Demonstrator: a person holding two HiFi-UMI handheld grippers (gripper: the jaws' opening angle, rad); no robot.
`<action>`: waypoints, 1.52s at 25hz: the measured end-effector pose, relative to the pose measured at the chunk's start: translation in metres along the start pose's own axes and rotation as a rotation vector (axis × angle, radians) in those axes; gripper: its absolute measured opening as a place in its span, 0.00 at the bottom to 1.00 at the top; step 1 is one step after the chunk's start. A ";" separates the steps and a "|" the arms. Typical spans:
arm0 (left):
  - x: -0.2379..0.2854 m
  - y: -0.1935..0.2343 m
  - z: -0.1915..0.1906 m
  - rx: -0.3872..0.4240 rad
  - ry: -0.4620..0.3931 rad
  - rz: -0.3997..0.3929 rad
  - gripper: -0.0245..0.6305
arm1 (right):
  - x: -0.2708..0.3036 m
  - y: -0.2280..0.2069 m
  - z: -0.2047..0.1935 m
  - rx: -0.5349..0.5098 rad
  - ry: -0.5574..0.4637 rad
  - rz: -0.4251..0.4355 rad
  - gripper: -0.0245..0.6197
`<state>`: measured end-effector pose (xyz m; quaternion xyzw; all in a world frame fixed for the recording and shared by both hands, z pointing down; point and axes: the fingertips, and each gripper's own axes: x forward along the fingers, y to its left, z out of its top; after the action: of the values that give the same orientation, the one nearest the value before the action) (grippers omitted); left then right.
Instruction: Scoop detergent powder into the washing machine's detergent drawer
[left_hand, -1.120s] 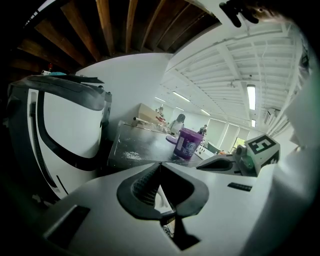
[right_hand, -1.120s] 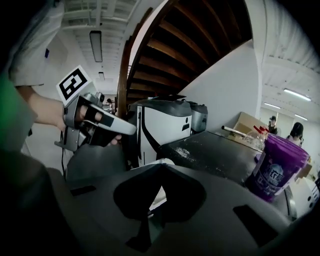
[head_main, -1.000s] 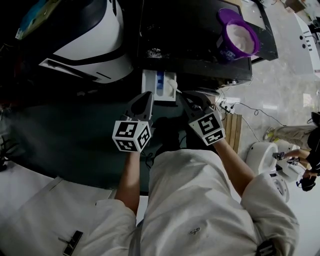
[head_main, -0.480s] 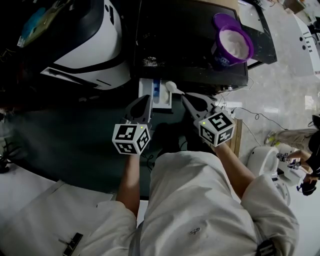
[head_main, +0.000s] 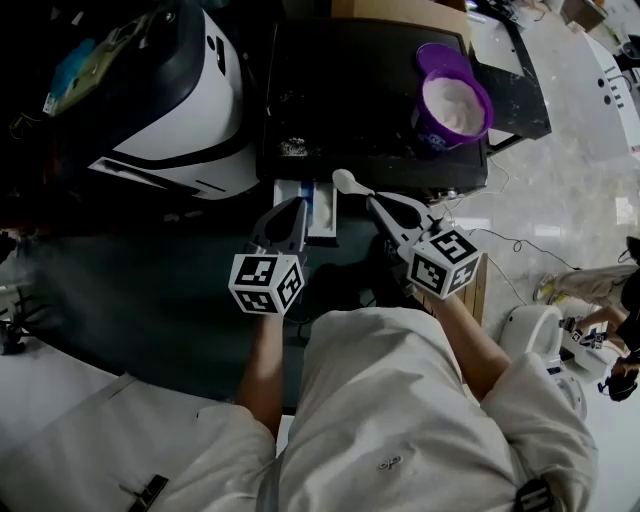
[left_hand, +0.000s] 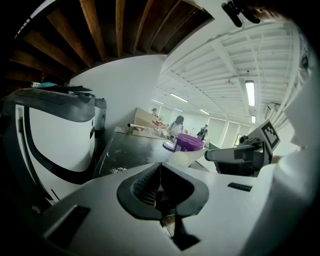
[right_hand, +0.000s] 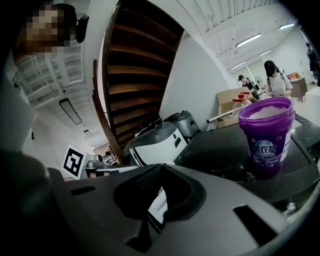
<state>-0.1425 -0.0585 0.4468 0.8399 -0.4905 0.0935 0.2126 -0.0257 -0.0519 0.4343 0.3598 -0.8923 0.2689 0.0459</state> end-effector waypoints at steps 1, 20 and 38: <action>0.003 -0.002 0.002 0.002 -0.001 -0.003 0.07 | -0.002 -0.002 0.004 0.004 -0.007 0.001 0.05; 0.048 -0.053 0.038 0.071 -0.019 -0.119 0.07 | -0.047 -0.047 0.052 0.007 -0.130 -0.089 0.05; 0.065 -0.074 0.040 0.085 -0.003 -0.154 0.07 | -0.062 -0.067 0.059 -0.009 -0.143 -0.122 0.05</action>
<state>-0.0484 -0.0960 0.4154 0.8834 -0.4206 0.0963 0.1827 0.0712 -0.0841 0.3968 0.4315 -0.8709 0.2352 -0.0003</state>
